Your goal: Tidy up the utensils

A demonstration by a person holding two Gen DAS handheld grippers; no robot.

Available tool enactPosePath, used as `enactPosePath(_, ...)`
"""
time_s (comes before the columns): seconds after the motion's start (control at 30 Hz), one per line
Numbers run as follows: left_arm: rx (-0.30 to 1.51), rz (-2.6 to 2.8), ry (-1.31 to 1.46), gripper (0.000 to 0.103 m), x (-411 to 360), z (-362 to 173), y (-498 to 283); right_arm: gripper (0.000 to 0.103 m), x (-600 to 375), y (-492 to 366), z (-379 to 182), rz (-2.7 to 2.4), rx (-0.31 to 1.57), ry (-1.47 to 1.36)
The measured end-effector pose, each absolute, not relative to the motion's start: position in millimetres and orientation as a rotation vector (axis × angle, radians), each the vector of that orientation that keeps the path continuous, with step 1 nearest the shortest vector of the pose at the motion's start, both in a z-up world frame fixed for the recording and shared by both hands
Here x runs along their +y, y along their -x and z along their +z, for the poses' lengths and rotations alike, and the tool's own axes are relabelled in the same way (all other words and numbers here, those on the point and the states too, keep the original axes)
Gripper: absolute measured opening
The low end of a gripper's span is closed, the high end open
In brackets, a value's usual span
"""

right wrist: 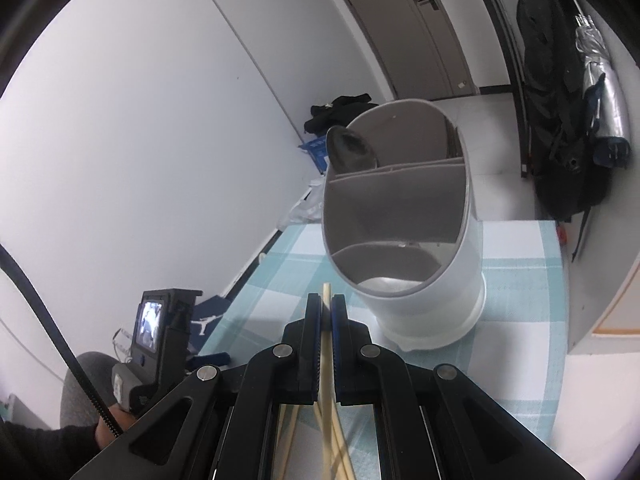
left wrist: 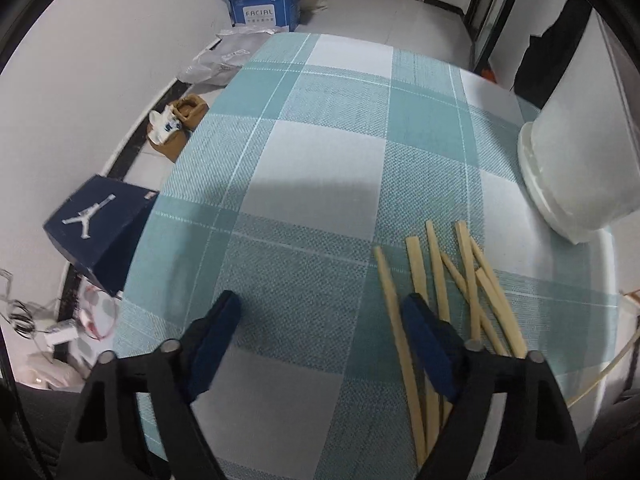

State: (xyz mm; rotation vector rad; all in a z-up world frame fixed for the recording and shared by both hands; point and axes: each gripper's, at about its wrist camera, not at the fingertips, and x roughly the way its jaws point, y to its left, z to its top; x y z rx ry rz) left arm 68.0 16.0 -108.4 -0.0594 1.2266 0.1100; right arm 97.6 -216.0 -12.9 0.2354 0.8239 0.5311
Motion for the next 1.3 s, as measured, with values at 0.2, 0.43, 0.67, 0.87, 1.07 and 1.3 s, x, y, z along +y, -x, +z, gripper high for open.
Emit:
enactPosePath(0.2, 1.226, 0.085, 0.053, 0.048, 4.6, -104.0, -70.2, 0.004, -218.0, -95.6, -14.7, 0.534, 0.816, -0.245)
enactPosePath(0.43, 1.207, 0.056, 0.037, 0.004, -10.7, -101.8, -75.0, 0.004, -224.1, -93.1, -10.7, 0.531, 0.816, -0.245)
enactPosePath(0.67, 1.202, 0.046, 0.103, 0.002, -4.7, -101.4, -78.6, 0.004, -228.1, -92.2, -9.1, 0.527, 0.817, -0.247)
enactPosePath(0.87, 1.145, 0.036, 0.163, 0.002, 2.3, -90.1, -81.3, 0.004, -226.1, -92.4, -6.8, 0.526, 0.812, -0.241)
enactPosePath(1.07, 1.025, 0.008, 0.237, 0.002, 8.2, -63.7, -75.7, 0.004, -222.5, -92.8, -2.7, 0.527, 0.796, -0.238)
enactPosePath(1.3, 0.933, -0.012, 0.255, 0.002, 10.2, -44.5, -66.5, 0.004, -213.4, -85.1, 2.5, 0.524, 0.772, -0.199)
